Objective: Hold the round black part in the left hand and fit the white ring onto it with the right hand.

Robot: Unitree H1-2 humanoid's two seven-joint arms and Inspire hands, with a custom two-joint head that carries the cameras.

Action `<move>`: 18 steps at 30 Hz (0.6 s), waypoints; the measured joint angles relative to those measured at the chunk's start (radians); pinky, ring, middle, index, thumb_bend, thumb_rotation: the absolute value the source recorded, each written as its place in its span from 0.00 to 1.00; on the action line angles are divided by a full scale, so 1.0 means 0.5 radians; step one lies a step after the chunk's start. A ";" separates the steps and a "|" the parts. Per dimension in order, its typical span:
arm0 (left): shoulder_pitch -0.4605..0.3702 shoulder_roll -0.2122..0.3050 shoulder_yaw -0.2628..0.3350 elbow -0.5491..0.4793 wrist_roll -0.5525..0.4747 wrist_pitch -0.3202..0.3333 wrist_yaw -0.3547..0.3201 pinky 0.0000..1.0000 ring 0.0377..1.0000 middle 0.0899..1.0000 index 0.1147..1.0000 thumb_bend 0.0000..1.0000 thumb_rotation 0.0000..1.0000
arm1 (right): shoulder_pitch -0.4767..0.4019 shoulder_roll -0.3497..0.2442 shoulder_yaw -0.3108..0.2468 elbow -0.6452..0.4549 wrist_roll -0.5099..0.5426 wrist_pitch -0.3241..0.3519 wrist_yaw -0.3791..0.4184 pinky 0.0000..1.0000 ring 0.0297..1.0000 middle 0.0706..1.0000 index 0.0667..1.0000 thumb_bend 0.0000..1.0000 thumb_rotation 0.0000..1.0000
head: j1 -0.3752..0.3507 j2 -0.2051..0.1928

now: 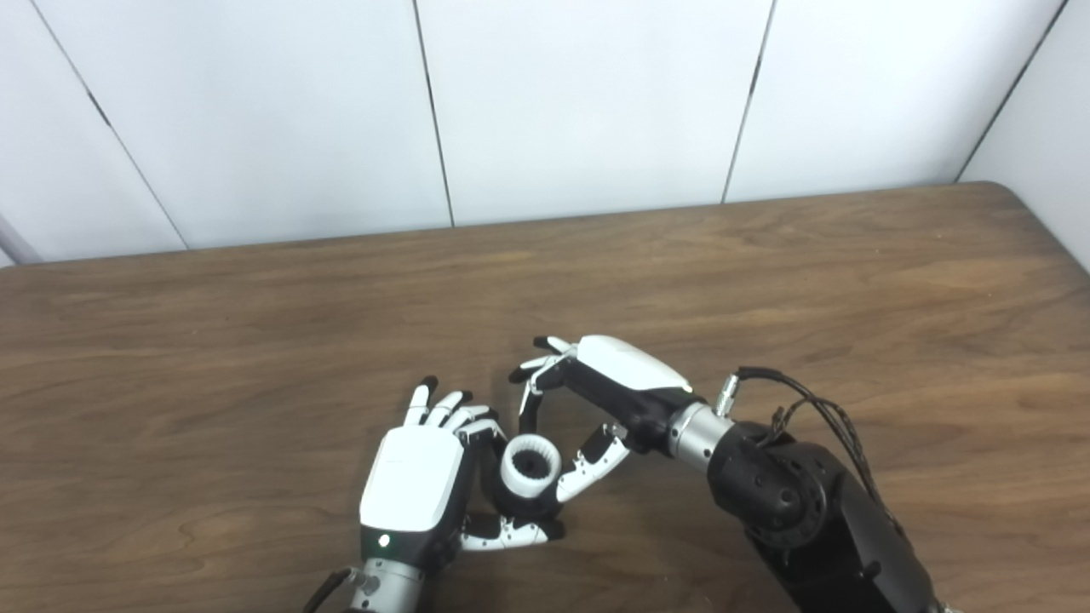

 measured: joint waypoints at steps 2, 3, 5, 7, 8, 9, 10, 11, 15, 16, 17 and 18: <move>0.000 -0.001 0.000 0.001 -0.002 0.000 0.000 1.00 0.86 0.73 0.42 0.53 0.06 | 0.000 0.000 0.000 0.000 0.001 -0.001 0.000 1.00 1.00 0.84 0.44 0.52 0.13 | 0.003 0.000; 0.000 -0.001 0.000 0.001 -0.003 0.000 0.001 1.00 0.86 0.73 0.42 0.53 0.06 | 0.000 0.000 0.000 0.000 0.001 -0.002 0.000 1.00 1.00 0.84 0.44 0.52 0.13 | 0.003 0.000; 0.000 -0.002 0.000 0.002 -0.006 0.000 0.003 1.00 0.86 0.73 0.42 0.52 0.06 | 0.000 0.000 0.000 0.000 0.002 -0.002 0.000 1.00 0.99 0.83 0.44 0.52 0.13 | 0.000 0.003; 0.000 -0.003 -0.001 0.002 -0.006 0.001 0.003 1.00 0.87 0.73 0.42 0.53 0.06 | 0.000 0.000 0.000 0.000 0.002 -0.003 0.000 1.00 0.99 0.83 0.44 0.52 0.13 | 0.000 0.006; 0.000 -0.004 -0.001 0.002 -0.005 0.003 0.003 1.00 0.87 0.73 0.42 0.53 0.06 | 0.000 0.000 0.000 0.000 0.002 -0.002 0.000 1.00 0.99 0.83 0.44 0.52 0.13 | 0.000 0.006; 0.000 -0.005 -0.002 0.002 -0.005 0.005 0.003 1.00 0.87 0.73 0.42 0.53 0.06 | 0.000 0.000 0.000 0.000 0.003 -0.003 0.000 1.00 0.99 0.83 0.44 0.52 0.13 | 0.003 0.009; 0.000 -0.006 -0.003 0.002 -0.005 0.008 0.003 1.00 0.87 0.73 0.42 0.53 0.06 | 0.000 0.000 0.000 0.000 0.003 -0.002 0.000 1.00 0.99 0.84 0.44 0.52 0.13 | 0.003 0.009; 0.000 -0.007 -0.004 0.002 -0.004 0.008 0.003 1.00 0.87 0.73 0.42 0.53 0.06 | 0.000 0.000 0.000 0.000 0.003 -0.002 0.000 1.00 0.99 0.84 0.44 0.52 0.13 | 0.003 0.009; -0.001 -0.007 -0.008 0.002 -0.001 0.013 0.003 1.00 0.86 0.73 0.42 0.53 0.06 | 0.000 -0.002 0.004 0.000 0.000 -0.005 0.000 1.00 0.99 0.83 0.45 0.53 0.14 | 0.000 0.009; -0.001 -0.007 -0.008 0.002 -0.001 0.013 0.003 1.00 0.86 0.73 0.42 0.53 0.06 | 0.000 -0.003 0.009 0.000 -0.002 -0.010 0.000 1.00 0.99 0.83 0.45 0.53 0.14 | 0.000 0.009; -0.002 -0.007 -0.009 0.002 -0.001 0.013 0.003 1.00 0.86 0.73 0.42 0.53 0.06 | 0.000 -0.005 0.013 0.000 -0.004 -0.014 0.000 1.00 0.99 0.83 0.45 0.53 0.14 | 0.000 0.009; -0.002 -0.007 -0.010 0.002 -0.001 0.013 0.003 1.00 0.86 0.73 0.42 0.53 0.06 | 0.000 -0.007 0.014 0.000 -0.008 -0.019 0.000 1.00 0.99 0.84 0.45 0.53 0.14 | -0.003 0.009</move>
